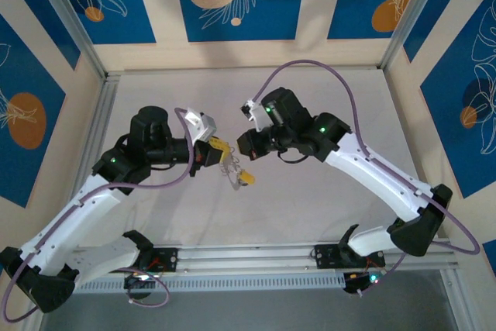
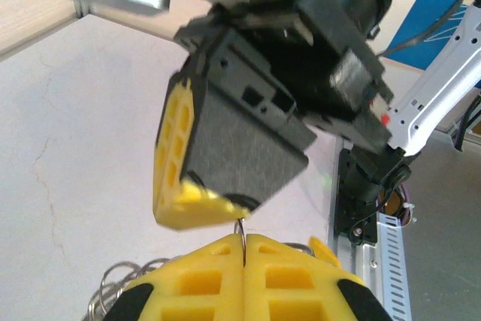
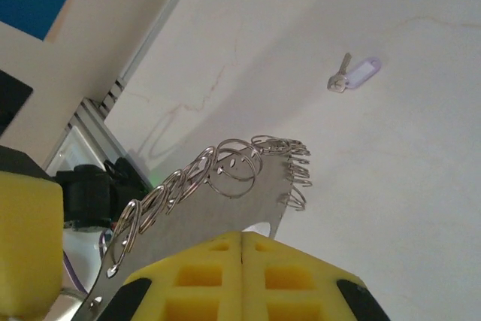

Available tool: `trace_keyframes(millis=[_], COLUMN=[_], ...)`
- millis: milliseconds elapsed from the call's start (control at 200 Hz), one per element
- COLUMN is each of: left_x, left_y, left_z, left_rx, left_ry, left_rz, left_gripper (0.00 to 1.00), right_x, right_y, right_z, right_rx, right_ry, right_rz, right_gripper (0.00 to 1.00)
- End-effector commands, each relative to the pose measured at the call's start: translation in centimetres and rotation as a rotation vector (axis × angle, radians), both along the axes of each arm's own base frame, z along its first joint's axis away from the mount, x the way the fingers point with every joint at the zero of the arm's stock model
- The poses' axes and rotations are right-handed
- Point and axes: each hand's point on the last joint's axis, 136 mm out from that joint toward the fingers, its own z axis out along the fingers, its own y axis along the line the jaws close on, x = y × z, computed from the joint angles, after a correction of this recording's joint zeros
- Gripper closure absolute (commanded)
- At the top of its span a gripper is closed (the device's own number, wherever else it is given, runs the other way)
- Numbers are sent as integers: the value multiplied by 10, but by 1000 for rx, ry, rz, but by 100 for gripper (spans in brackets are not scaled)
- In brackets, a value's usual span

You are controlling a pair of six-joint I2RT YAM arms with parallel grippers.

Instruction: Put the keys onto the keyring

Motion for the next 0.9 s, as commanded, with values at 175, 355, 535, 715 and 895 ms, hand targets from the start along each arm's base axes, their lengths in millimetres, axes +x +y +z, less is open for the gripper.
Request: trace_keyframes(millis=[175,355,535,715,895], left_x=[5,41,74,84,89], left_y=[30,68,134,169,185], left_z=[-6,-37,-73,-89,-96], left_rx=[50,123,167,144,151], left_ry=[37,149,306,371,379], left_rz=[94,353,667,814,873], left_gripper=[100,100,100,100,100], right_x=[28,64,99,127,133], right_y=[-21,2,48,84,113], right_z=[-56,-112,-149,-171,-192], right_rx=[-33,-95,-99,-121,-158], right_ry=[162,228,211,143,115], right_rz=[-30,7,128,242,354], right_gripper=[57,24,19,19,21])
